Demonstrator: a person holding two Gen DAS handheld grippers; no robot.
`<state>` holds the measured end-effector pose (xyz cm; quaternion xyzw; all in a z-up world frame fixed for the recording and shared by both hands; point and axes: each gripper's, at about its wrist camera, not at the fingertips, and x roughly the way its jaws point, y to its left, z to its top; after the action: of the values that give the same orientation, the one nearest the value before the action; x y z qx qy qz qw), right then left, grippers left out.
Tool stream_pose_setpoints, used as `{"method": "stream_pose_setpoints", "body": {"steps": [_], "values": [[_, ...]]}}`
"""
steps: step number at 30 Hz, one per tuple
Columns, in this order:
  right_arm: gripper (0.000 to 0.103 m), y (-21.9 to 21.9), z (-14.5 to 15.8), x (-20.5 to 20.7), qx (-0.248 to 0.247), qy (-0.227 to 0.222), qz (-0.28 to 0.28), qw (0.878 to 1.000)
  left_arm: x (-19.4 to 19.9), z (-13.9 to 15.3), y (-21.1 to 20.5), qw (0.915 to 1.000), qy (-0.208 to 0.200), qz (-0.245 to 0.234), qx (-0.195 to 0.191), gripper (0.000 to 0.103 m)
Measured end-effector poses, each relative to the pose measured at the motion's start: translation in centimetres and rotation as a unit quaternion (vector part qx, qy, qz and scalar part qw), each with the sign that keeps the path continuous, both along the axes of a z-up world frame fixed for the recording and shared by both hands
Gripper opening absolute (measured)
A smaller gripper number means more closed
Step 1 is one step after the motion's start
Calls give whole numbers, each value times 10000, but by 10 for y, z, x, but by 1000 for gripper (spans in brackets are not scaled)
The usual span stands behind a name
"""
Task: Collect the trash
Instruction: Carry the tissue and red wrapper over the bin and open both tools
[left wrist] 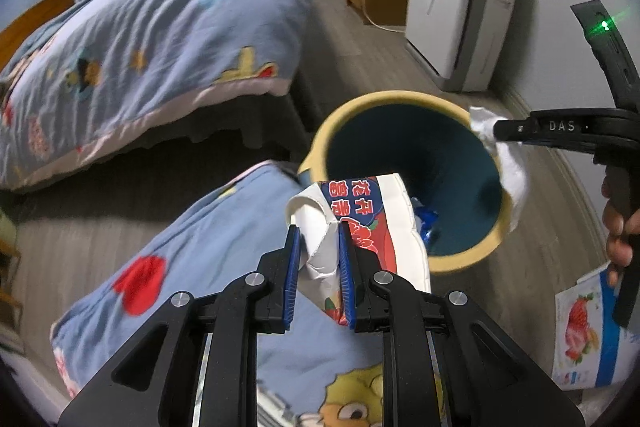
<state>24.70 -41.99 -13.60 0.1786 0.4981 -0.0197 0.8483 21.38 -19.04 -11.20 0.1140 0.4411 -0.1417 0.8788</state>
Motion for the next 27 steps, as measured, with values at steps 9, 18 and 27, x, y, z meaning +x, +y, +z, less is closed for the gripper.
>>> {"method": "stream_pose_setpoints", "body": {"steps": [9,18,27], "values": [[23,-4,-15,4,272,73,-148,9995,25,-17,-42,9993,-12,-308,224,20],[23,-6,-18,7,355,-12,-131,9993,31,-36,-62,9984,24,-500,272,20],[33,0,-13,8,356,-184,-62,9992,31,-36,-57,9987,11,-462,215,24]]}}
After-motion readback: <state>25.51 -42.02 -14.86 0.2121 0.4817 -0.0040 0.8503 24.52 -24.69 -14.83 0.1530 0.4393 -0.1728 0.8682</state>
